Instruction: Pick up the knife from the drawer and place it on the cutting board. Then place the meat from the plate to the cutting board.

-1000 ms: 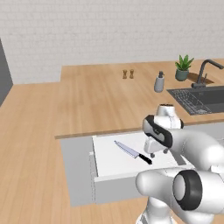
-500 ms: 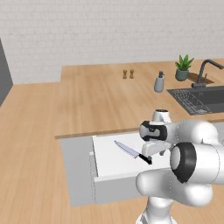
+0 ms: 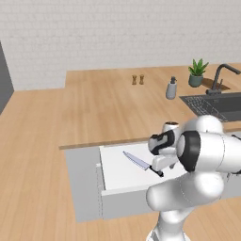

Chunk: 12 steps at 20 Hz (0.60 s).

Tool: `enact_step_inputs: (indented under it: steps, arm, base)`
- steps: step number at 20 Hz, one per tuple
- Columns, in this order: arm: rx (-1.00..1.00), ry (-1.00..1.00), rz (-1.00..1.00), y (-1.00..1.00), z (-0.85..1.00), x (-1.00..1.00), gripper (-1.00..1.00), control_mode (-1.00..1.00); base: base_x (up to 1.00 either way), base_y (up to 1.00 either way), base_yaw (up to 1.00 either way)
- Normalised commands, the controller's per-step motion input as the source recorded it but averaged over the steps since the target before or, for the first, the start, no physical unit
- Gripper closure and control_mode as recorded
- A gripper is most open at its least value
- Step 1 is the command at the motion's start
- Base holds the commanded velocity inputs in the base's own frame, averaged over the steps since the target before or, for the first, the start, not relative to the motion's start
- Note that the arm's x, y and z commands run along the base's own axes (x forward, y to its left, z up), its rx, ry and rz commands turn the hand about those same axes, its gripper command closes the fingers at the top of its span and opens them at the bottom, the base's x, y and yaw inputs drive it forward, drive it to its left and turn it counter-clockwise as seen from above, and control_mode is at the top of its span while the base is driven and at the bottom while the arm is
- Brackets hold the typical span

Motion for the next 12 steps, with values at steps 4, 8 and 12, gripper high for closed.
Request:
enact_step_inputs:
  steps: [4, 8, 12]
  arm:
    - [0.00, 0.00, 0.04, 0.00, -0.33, 0.27, -1.00, -1.00]
    - [0.00, 0.00, 0.03, 0.00, -0.26, 0.33, -1.00, -1.00]
    - [0.00, 0.00, 0.04, -0.01, -0.27, 0.17, -1.00, -1.00]
  base:
    - [0.00, 0.00, 0.00]
    - [0.00, 0.00, 0.00]
    - [0.00, 0.00, 0.00]
